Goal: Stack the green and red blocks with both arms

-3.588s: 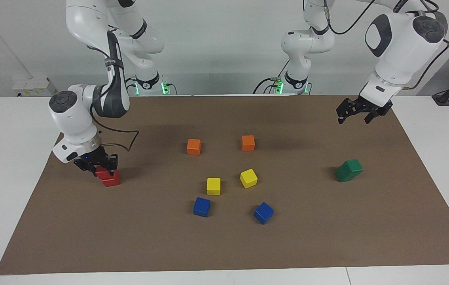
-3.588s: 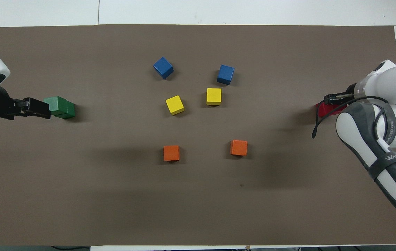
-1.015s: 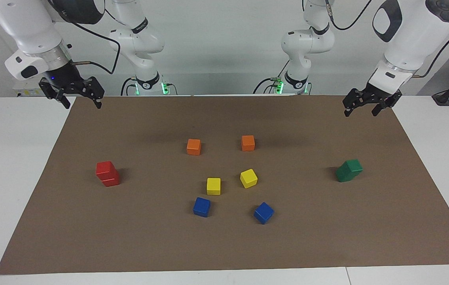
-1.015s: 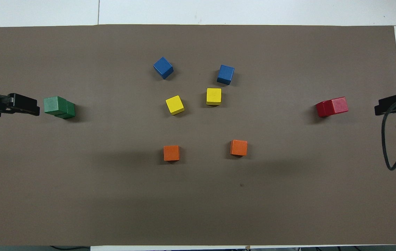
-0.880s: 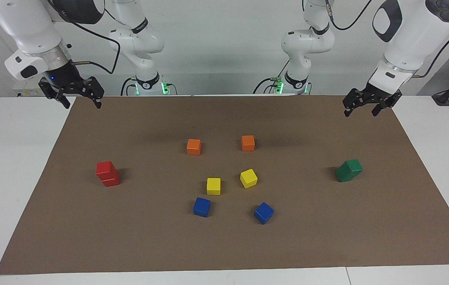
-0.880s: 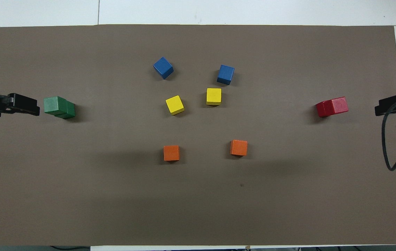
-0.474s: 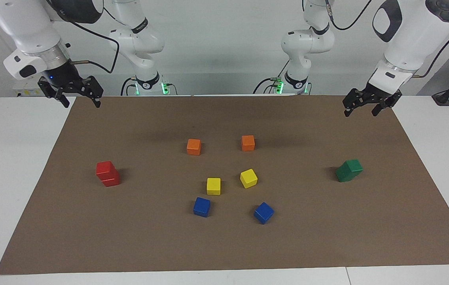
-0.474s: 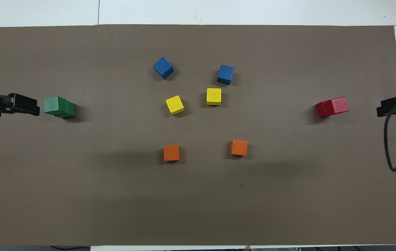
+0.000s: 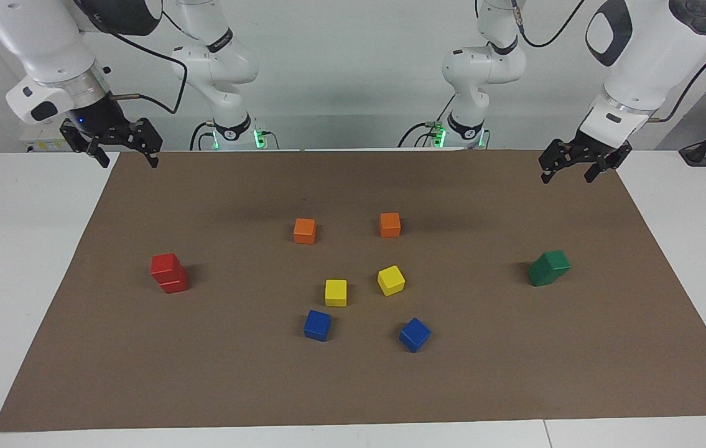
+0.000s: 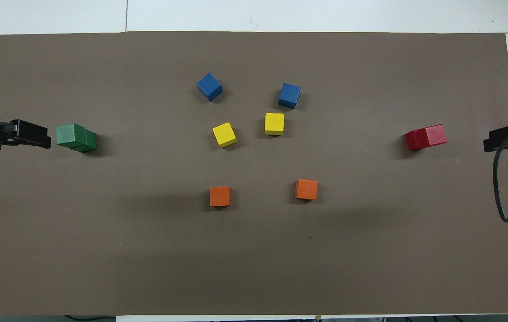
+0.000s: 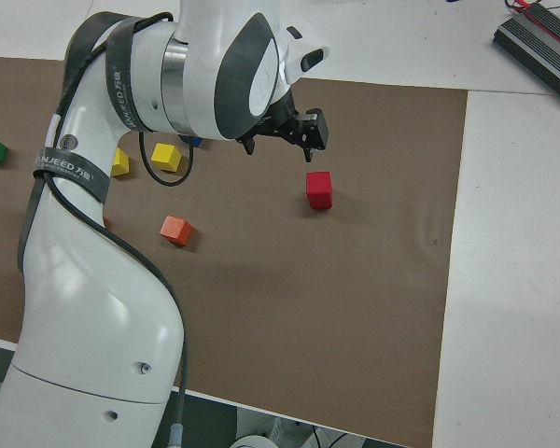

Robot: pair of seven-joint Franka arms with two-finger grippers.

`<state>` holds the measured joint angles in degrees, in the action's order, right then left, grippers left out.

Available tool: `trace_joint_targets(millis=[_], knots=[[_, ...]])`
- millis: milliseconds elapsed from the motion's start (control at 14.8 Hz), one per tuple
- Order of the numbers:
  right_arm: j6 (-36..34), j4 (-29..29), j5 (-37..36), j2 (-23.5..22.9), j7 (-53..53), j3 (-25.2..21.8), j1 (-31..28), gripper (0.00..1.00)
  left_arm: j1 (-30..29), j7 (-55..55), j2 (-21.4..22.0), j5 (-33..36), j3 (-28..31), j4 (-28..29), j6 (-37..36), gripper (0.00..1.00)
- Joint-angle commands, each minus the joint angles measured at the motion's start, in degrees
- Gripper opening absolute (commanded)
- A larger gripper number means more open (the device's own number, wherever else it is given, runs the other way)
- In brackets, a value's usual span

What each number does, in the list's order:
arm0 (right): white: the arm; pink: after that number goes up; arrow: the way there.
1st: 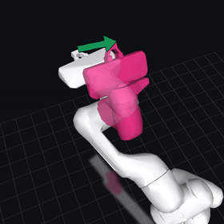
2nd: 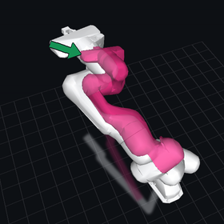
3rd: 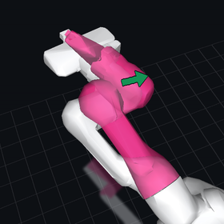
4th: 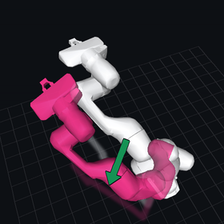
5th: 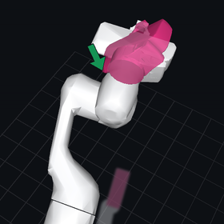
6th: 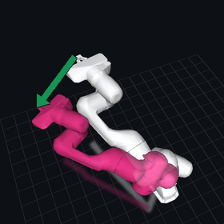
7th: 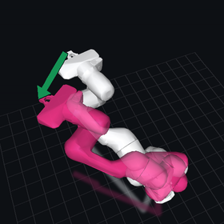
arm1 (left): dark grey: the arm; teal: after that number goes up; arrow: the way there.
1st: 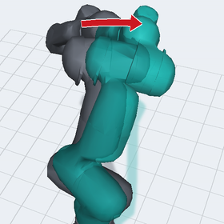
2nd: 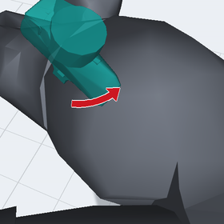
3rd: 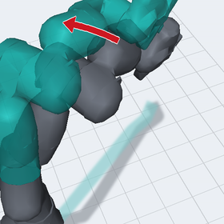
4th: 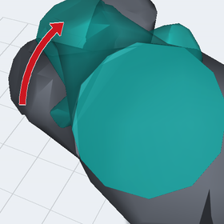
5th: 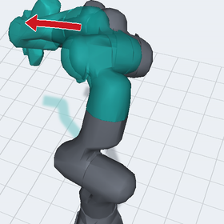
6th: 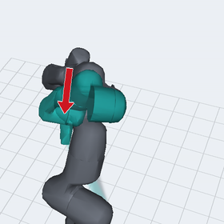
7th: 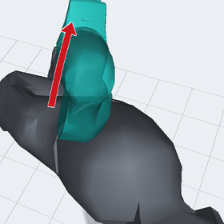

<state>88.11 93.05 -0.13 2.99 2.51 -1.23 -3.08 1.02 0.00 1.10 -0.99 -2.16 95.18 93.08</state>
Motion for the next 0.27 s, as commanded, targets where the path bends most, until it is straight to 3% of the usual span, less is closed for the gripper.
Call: trace_joint_targets(millis=[0,203], knots=[[-0.57,0.99,0.66,1.23,-0.93,-0.44,0.35,1.00,-0.14,0.09,0.92,-0.15,0.14,0.27,-0.62,1.00],[-0.66,0.99,0.31,1.23,-0.93,-0.44,0.35,1.00,-0.23,0.09,0.92,-0.15,0.05,0.36,-0.53,1.00]])
